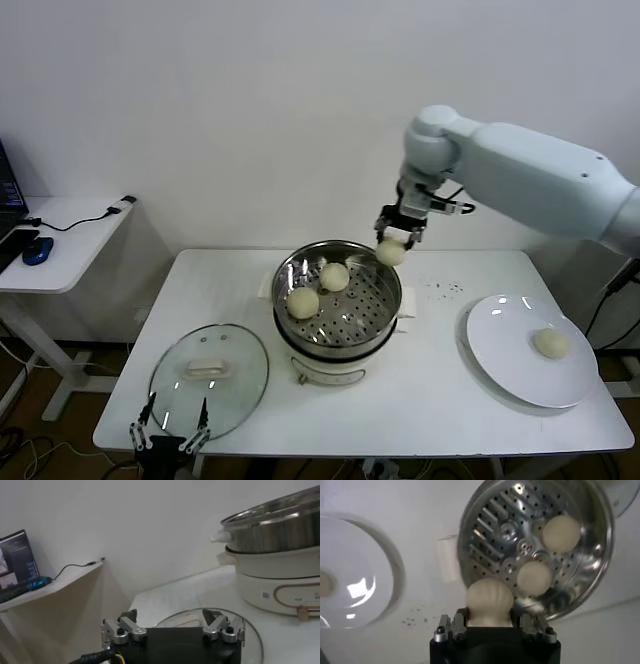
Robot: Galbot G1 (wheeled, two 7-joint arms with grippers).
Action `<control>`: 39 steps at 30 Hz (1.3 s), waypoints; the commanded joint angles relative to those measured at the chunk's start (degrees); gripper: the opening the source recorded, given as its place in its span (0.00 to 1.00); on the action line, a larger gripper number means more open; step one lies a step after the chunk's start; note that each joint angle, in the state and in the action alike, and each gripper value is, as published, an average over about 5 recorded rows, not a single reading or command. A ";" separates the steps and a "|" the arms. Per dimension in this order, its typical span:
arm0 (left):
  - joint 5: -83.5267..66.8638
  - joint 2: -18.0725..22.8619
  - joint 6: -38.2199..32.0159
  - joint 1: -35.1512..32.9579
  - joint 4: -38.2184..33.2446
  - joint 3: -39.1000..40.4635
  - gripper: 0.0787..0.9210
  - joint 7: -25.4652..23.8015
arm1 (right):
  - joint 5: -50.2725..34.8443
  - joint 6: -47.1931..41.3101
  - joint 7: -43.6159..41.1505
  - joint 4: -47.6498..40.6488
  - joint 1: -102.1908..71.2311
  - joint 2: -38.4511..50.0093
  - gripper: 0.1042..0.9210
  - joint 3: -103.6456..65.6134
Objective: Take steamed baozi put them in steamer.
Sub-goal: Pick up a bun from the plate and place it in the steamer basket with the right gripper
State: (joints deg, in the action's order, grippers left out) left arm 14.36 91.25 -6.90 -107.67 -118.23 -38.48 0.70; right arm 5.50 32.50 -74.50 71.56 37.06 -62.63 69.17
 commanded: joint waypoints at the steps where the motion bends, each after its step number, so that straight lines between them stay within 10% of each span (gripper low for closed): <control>1: -0.02 -0.20 0.19 0.01 0.05 -0.31 0.88 -0.10 | 0.76 2.75 -0.43 1.20 -2.61 -10.61 0.56 0.63; 26: -0.44 -0.27 0.11 0.29 1.68 -0.39 0.88 -0.24 | 1.73 1.78 -0.16 5.08 -10.83 -9.83 0.56 4.66; 39: -0.39 -0.25 0.08 0.32 1.54 -0.27 0.88 -0.23 | 1.87 1.69 -0.03 4.74 -9.09 -8.25 0.87 1.91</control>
State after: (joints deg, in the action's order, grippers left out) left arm 14.02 91.01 -6.86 -107.35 -116.55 -38.75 0.50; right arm 7.45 34.09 -74.67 76.11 27.44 -71.17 71.97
